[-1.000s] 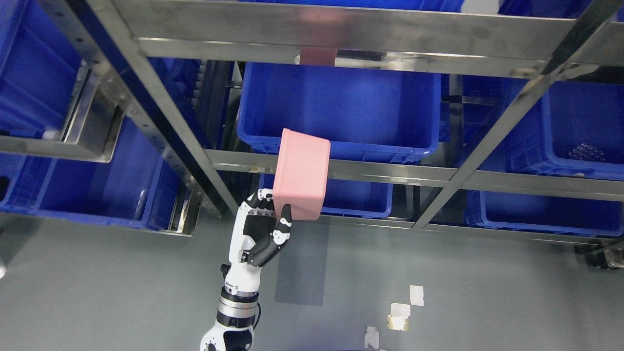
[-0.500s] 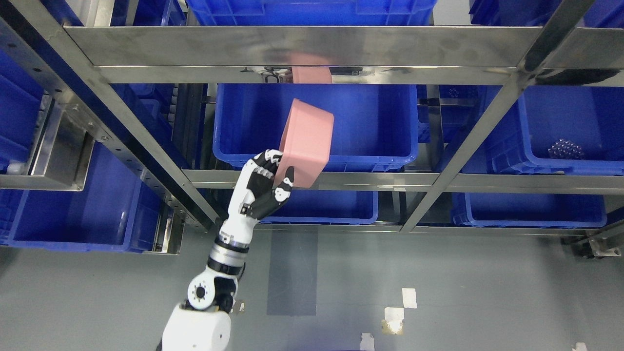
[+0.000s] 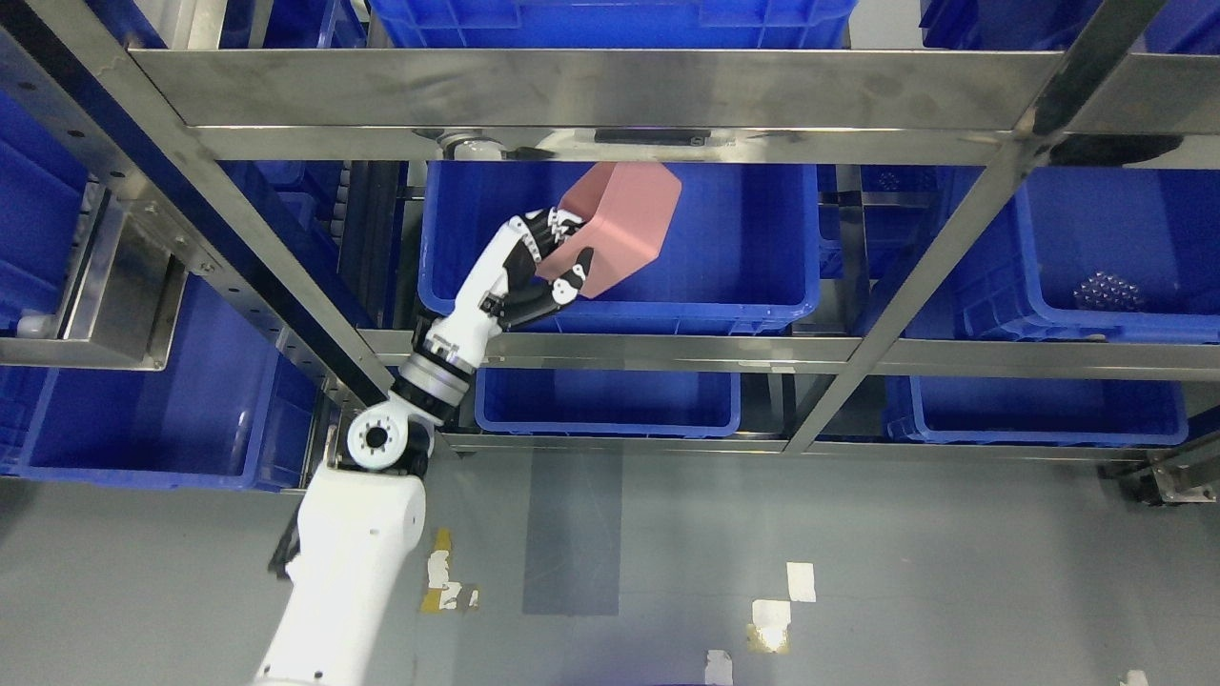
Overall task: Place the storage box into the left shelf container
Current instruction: 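Open the left hand to release the pink box into the bin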
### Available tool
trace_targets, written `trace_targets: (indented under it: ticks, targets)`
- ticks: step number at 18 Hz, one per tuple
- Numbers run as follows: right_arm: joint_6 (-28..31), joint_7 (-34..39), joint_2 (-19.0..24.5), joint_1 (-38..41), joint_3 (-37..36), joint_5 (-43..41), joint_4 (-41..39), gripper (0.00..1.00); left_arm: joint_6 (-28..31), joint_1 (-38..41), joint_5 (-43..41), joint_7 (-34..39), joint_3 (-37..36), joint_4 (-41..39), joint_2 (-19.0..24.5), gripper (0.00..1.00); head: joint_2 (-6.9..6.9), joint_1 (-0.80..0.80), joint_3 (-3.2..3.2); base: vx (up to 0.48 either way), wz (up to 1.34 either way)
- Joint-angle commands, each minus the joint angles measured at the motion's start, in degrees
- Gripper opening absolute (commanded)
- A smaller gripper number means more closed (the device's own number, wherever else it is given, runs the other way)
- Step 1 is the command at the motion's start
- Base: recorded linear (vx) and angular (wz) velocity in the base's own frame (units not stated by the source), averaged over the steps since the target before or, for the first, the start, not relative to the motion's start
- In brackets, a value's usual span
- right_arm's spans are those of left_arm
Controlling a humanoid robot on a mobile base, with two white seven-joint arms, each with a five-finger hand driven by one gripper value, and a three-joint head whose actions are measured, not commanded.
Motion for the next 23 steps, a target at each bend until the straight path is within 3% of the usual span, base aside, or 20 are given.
trace_targets:
  ticks: [1, 6, 8, 9, 12, 14, 18, 21, 23]
  targets:
    - [-0.1, 0.0, -1.0, -0.3, 0.0, -1.2, -1.0, 1.0, 0.0, -10.8, -18.1, -0.1, 0.1, 22.6, 1.0, 0.06, 0.0, 0.0, 0.0, 0.0, 0.0]
    - [0.0, 0.0, -1.0, -0.3, 0.0, -1.2, -1.0, 1.0, -0.2, -11.9, -31.0, 3.8, -5.9, 26.3, 1.0, 0.07, 0.0, 0.0, 0.0, 0.0, 0.0]
    - [0.0, 0.0, -1.0, -0.2, 0.0, -1.2, -1.0, 1.0, 0.1, -13.1, -32.1, 5.0, -6.2, 26.2, 1.0, 0.12, 0.0, 0.0, 0.0, 0.0, 0.0]
    - [0.0, 0.0, -1.0, -0.3, 0.0, -1.2, -1.0, 1.0, 0.1, -13.2, -32.0, 5.0, -6.2, 25.9, 1.0, 0.2, 0.0, 0.0, 0.0, 0.0, 0.0]
    - [0.0, 0.1, -1.0, -0.2, 0.0, -1.2, -1.0, 1.0, 0.1, -13.4, -31.1, 8.8, -5.8, 24.6, 1.0, 0.81, 0.0, 0.0, 0.0, 0.0, 0.0]
    - [-0.1, 0.0, -1.0, -0.3, 0.0, -1.2, -1.0, 1.0, -0.1, -13.3, -27.7, 13.8, -4.1, 20.2, 1.0, 0.98, 0.0, 0.0, 0.0, 0.0, 0.0]
    - [-0.1, 0.0, -1.0, -0.2, 0.0, -1.2, -1.0, 1.0, -0.3, -11.3, 1.4, 15.7, -2.6, 10.9, 1.0, 0.98, 0.0, 0.0, 0.0, 0.0, 0.0]
    - [0.0, 0.0, -1.0, -0.3, 0.0, -1.2, -1.0, 1.0, -0.2, -4.6, 10.8, 19.3, -2.5, 2.6, 1.0, 0.98, 0.0, 0.0, 0.0, 0.0, 0.0]
    - [-0.1, 0.0, -1.0, -0.3, 0.0, -1.2, -1.0, 1.0, 0.5, 3.9, 12.1, 26.1, -2.5, -8.8, 1.0, 0.98, 0.0, 0.0, 0.0, 0.0, 0.0]
